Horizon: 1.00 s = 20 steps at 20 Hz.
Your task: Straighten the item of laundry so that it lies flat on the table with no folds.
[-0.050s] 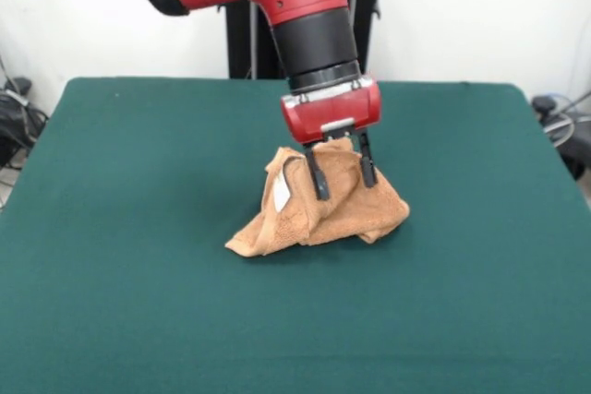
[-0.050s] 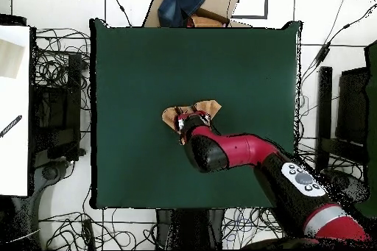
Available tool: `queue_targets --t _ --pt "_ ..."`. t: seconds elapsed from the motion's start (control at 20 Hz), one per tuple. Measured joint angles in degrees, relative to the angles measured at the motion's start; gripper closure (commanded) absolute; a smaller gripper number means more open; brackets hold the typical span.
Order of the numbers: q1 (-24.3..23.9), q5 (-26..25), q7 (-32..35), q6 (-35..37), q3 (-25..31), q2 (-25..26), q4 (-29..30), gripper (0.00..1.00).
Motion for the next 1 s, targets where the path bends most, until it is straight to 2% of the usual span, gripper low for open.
queue_targets --t 0.05,0.55,0.75,1.0 --pt "-0.5 0.0 0.0 0.0 0.8 0.7 -0.2 1.0" --pt "-1.3 0.0 0.0 0.0 3.0 2.8 -0.7 1.0" --pt "-0.8 0.0 0.0 0.0 3.3 0.6 0.3 1.0" --pt "-0.5 1.1 0.0 2.0 3.7 -5.3 2.5 1.0"
